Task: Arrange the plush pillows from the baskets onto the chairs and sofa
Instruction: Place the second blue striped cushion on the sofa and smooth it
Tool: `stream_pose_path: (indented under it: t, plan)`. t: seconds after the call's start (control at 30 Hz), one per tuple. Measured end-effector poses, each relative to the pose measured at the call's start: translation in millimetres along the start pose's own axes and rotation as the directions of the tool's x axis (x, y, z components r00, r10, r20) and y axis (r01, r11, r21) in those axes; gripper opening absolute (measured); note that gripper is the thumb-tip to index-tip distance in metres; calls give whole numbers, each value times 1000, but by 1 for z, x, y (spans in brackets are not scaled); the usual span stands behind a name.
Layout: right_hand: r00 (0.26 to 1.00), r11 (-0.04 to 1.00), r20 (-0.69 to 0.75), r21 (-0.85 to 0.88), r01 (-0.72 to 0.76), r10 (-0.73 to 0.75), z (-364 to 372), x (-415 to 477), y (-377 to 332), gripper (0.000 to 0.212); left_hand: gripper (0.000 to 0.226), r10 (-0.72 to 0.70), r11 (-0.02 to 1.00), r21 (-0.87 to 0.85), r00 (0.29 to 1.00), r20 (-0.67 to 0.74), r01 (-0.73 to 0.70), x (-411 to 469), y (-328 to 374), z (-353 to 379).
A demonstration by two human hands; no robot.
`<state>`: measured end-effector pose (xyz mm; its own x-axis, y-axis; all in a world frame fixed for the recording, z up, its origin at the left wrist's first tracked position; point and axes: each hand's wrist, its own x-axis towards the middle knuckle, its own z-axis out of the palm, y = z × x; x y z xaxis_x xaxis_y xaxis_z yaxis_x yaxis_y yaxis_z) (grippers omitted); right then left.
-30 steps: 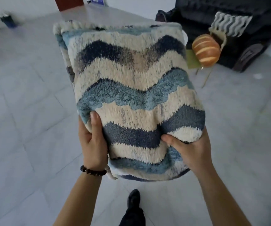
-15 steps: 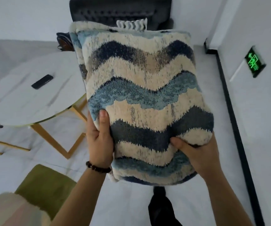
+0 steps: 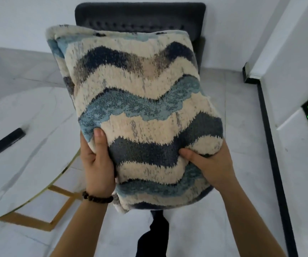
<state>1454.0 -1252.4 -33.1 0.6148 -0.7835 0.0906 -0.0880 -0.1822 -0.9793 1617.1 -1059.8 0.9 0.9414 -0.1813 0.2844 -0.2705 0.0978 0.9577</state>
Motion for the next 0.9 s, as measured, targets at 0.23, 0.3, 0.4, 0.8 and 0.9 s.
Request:
stream_pose_path:
  t: [0.23, 0.3, 0.4, 0.8, 0.9]
  plan:
    - [1000, 996, -18, -85, -1, -1, -4, 235, 25, 88, 49, -83, 996, -27, 996, 16, 83, 167, -81, 165]
    - [999, 995, -47, -95, -4, 0, -19, 294, 22, 85, 60, -88, 995, -40, 994, 72, 91, 211, -89, 219]
    - [991, 995, -132, -89, -37, 25, -48, 368, 22, 92, 57, -97, 993, -52, 982, 165, 107, 265, -92, 300]
    - [999, 998, 20, -52, -38, 39, -82, 715, 89, 110, 21, -151, 989, 7, 988, 21, 151, 449, -162, 548]
    - [989, 999, 148, -45, -9, 16, -56, 806, 80, 108, 22, -166, 984, 42, 982, -86, 170, 508, -175, 566]
